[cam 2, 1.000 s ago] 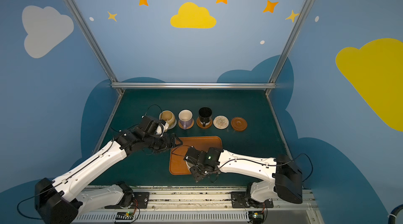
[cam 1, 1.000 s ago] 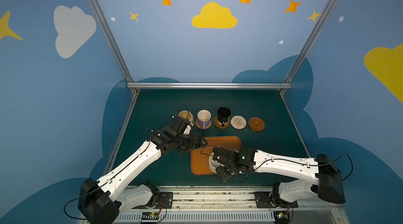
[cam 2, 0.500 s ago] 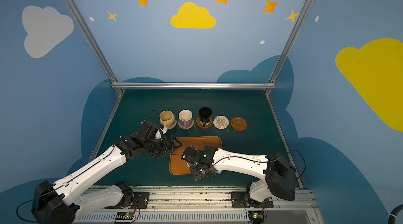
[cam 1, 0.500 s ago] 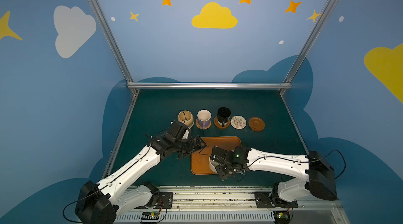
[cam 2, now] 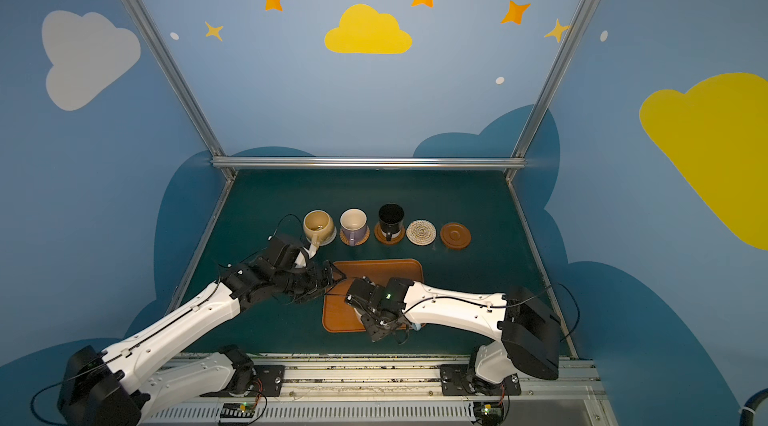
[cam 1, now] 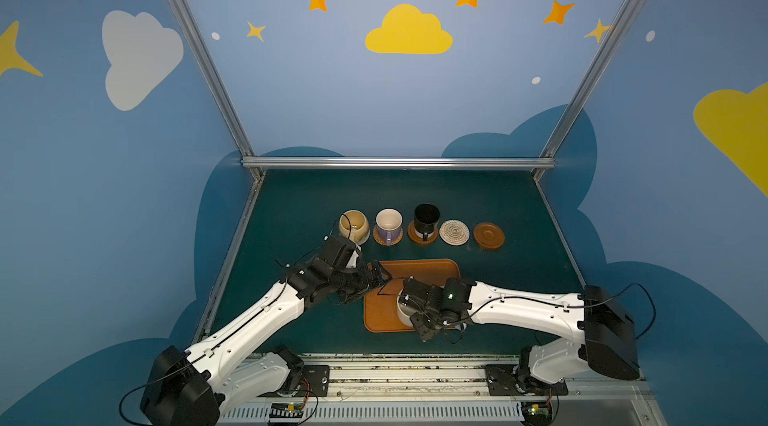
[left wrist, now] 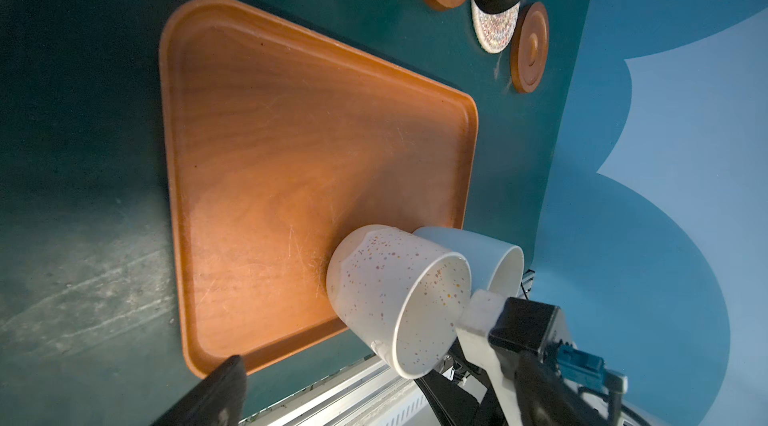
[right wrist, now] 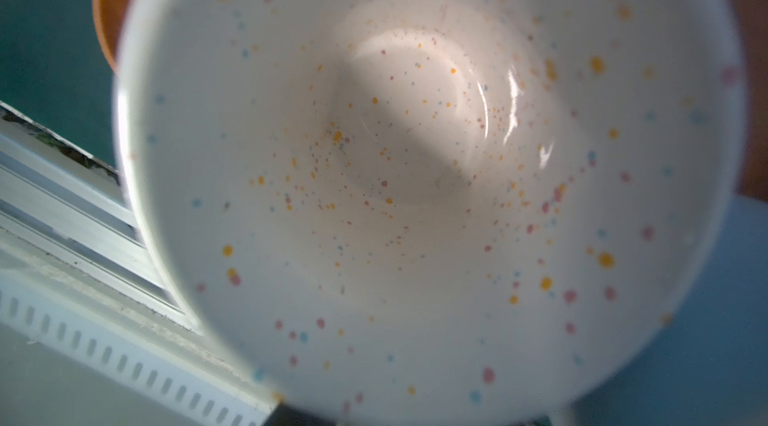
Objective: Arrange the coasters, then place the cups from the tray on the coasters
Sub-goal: 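Grasp the speckled white mug on the tray with the right gripper, then carry the speckled mug toward the patterned coaster while the left gripper follows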
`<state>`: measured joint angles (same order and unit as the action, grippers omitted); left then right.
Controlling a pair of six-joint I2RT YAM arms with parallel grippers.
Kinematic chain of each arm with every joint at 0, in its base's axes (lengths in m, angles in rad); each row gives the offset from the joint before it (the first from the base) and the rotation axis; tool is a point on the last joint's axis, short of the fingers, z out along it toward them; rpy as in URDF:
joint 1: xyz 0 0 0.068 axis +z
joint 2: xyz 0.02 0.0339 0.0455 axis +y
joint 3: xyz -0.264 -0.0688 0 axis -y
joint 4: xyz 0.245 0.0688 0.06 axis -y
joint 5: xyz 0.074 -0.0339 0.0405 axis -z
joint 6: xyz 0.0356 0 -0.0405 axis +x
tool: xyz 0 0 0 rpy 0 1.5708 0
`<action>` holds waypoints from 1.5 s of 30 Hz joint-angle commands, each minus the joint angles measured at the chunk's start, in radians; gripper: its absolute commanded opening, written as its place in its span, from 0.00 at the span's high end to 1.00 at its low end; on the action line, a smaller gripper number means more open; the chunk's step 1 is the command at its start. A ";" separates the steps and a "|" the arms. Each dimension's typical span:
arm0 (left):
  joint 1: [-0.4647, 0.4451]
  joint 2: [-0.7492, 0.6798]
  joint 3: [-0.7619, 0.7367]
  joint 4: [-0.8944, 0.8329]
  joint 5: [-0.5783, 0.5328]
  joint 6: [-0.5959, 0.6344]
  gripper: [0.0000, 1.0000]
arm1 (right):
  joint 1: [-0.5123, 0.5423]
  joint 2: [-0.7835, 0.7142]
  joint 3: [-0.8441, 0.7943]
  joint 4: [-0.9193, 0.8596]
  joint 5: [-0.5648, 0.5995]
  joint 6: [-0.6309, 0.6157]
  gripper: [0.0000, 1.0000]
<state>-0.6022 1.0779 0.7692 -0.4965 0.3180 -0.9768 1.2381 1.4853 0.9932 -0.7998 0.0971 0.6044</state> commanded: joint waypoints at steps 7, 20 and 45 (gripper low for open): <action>0.002 -0.015 -0.021 0.026 0.000 -0.014 0.01 | -0.004 0.063 0.056 0.013 0.017 -0.019 0.66; 0.002 -0.018 -0.024 0.038 0.004 -0.017 0.01 | -0.007 0.035 0.088 -0.008 0.007 -0.043 0.85; 0.040 -0.094 0.026 0.132 -0.006 0.006 0.01 | -0.063 -0.008 0.188 0.005 0.018 -0.011 1.00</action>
<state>-0.5690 0.9764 0.7597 -0.3882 0.2928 -0.9897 1.1854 1.5066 1.1294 -0.8402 0.0963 0.5716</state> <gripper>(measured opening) 0.994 0.196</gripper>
